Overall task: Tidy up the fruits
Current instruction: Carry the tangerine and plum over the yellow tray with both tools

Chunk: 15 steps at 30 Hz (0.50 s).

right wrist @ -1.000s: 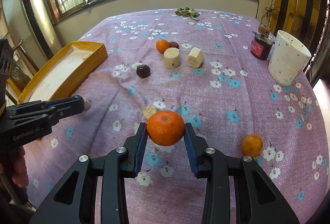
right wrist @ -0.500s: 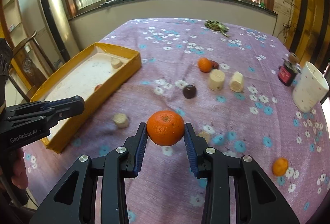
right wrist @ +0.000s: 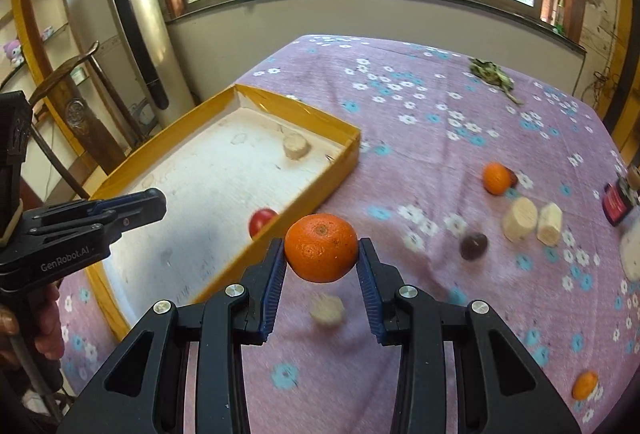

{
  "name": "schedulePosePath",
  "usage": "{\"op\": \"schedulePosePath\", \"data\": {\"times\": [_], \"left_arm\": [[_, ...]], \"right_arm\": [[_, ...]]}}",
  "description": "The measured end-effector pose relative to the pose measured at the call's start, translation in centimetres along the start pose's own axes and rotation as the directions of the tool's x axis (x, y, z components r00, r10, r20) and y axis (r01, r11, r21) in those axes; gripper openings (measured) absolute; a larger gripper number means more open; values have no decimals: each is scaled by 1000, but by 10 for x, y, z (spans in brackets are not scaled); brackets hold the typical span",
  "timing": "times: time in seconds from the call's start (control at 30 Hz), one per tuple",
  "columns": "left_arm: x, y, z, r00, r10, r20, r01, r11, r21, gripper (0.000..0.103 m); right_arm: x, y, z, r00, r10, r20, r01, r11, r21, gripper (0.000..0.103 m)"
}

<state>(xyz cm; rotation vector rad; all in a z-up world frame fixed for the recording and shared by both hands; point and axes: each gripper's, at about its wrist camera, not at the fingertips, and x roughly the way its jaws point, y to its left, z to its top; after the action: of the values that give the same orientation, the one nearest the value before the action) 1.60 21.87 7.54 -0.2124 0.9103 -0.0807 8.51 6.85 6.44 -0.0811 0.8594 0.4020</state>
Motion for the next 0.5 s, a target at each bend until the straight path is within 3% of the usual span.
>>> {"op": "schedulePosePath", "data": {"times": [0.5], "left_arm": [[58,56,60,997,64,-46,-65,998,-23,25]], "right_arm": [[100,37,57,994,64,-94,-63,998,14,35]]}}
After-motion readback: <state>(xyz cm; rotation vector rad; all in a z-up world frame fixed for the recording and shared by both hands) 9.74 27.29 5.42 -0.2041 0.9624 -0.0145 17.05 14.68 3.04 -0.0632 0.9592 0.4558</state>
